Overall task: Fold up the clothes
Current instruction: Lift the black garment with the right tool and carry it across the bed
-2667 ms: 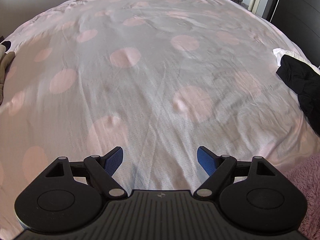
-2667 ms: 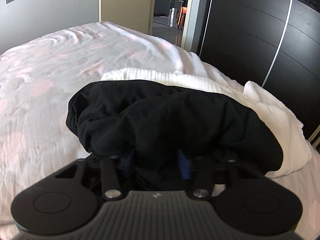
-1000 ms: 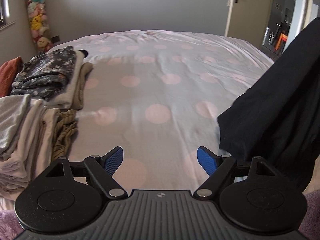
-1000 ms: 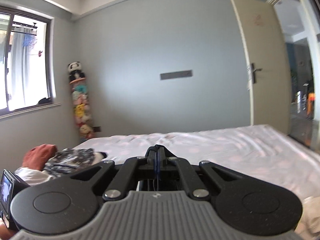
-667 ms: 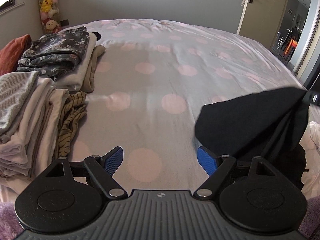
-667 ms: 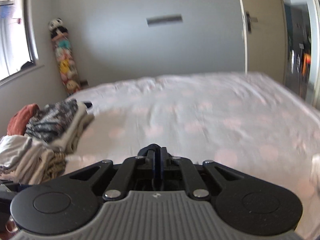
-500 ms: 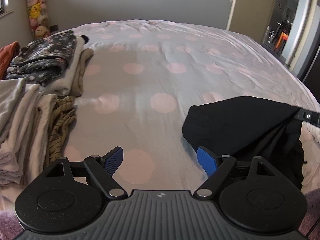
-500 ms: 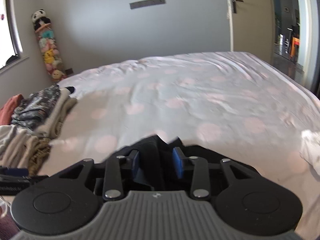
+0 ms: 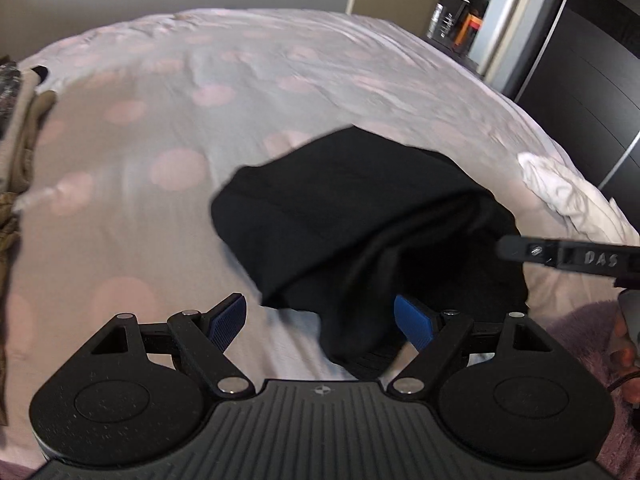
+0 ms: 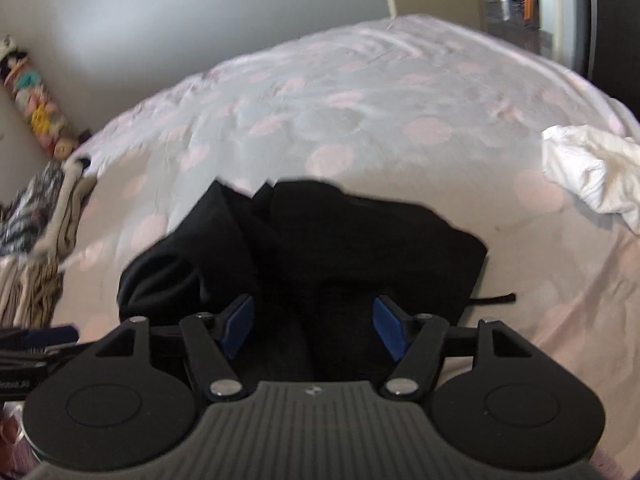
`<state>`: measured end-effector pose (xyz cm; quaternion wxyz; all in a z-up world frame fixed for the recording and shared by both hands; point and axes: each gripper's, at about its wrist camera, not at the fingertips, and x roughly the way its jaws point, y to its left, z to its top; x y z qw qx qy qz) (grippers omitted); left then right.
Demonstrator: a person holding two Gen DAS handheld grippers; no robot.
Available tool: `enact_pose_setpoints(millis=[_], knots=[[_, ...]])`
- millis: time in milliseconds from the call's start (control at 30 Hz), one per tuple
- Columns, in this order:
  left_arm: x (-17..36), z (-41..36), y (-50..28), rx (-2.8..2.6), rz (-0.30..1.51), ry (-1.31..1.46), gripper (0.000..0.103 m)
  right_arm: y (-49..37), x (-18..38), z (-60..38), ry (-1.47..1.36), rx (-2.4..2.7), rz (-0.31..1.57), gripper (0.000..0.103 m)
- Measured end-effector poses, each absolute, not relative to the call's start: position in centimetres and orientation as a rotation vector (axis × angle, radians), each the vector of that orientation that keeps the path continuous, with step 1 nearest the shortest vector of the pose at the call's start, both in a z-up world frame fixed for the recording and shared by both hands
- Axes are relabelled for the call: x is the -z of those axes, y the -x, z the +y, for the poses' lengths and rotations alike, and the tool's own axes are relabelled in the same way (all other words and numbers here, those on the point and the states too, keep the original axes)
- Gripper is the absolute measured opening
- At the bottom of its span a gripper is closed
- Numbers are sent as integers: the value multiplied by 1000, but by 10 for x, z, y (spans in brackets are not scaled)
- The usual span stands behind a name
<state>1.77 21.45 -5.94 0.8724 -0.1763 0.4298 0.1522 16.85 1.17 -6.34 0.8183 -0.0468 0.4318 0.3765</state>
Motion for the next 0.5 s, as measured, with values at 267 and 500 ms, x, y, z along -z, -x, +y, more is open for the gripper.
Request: enact_pose_setpoints(millis=[267, 500], knots=[[92, 206, -49, -311, 1013, 353, 62, -140, 91, 54, 444, -883, 937, 59], [89, 208, -45, -311, 972, 349, 8, -154, 93, 44, 306, -884, 959, 2]])
